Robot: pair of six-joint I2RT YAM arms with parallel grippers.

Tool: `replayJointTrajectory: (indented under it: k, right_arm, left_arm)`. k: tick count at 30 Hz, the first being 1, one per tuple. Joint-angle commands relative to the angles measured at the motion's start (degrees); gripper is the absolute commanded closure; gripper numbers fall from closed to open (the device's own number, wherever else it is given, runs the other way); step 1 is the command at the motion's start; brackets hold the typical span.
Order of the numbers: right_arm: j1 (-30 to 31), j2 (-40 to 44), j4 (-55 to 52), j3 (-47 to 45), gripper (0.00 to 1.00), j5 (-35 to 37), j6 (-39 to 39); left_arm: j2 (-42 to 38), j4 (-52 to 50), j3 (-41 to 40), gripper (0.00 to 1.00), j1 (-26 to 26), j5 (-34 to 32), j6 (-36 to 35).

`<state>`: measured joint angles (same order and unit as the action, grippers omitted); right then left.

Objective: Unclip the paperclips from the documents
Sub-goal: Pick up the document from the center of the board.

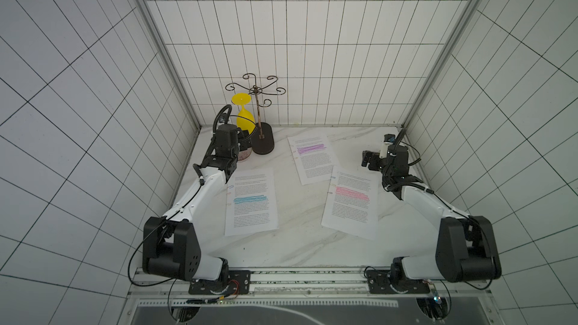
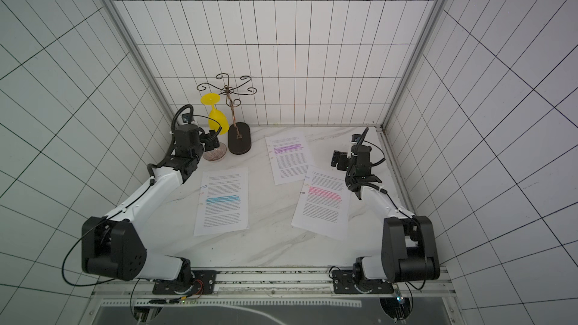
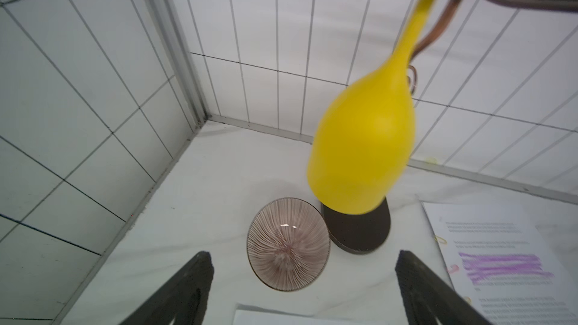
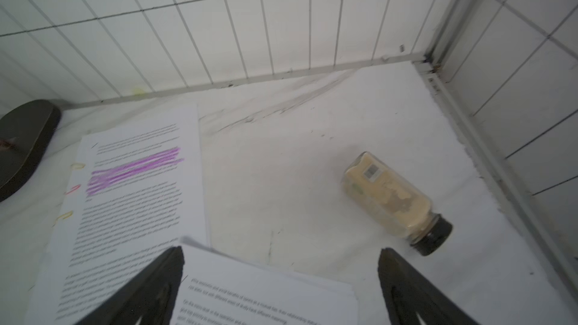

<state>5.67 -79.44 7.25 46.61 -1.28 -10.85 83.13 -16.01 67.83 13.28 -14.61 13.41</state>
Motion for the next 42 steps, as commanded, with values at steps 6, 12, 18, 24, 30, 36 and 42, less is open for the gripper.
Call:
replayJointTrajectory:
  k: [6,12,18,24,30,36,42]
  right_arm:
    - [-0.20,3.45,-17.88,2.96,0.02,-9.19,-5.50]
    - [-4.07,3.73,-20.55,0.02,0.02,-15.24,-5.58]
    - [-7.51,2.25,-20.62,-3.22,0.14,-20.55,-4.90]
    - [-10.25,0.50,-20.44,-4.54,0.27,-23.99,-3.99]
    - [-12.08,-1.66,-19.78,-5.21,0.33,-26.54,-7.24]
    - [-12.26,-3.79,-21.39,-5.80,0.29,-23.76,-10.02]
    - [-12.50,-5.87,-24.12,-6.48,0.24,-21.06,-10.19]
  left_arm:
    - [9.49,-21.66,5.07,0.15,18.93,9.74,9.61]
    - [17.09,-15.86,6.41,0.09,26.17,16.60,14.42]
    - [26.07,-11.12,10.38,0.08,29.41,25.51,16.80]
    - [31.28,-6.93,13.29,0.08,31.27,29.52,19.03]
    - [35.90,-6.71,16.28,0.07,32.10,30.51,20.43]
    - [39.91,-8.39,19.38,0.07,33.15,30.88,20.53]
    - [43.53,-9.56,22.83,0.07,34.55,34.18,20.25]
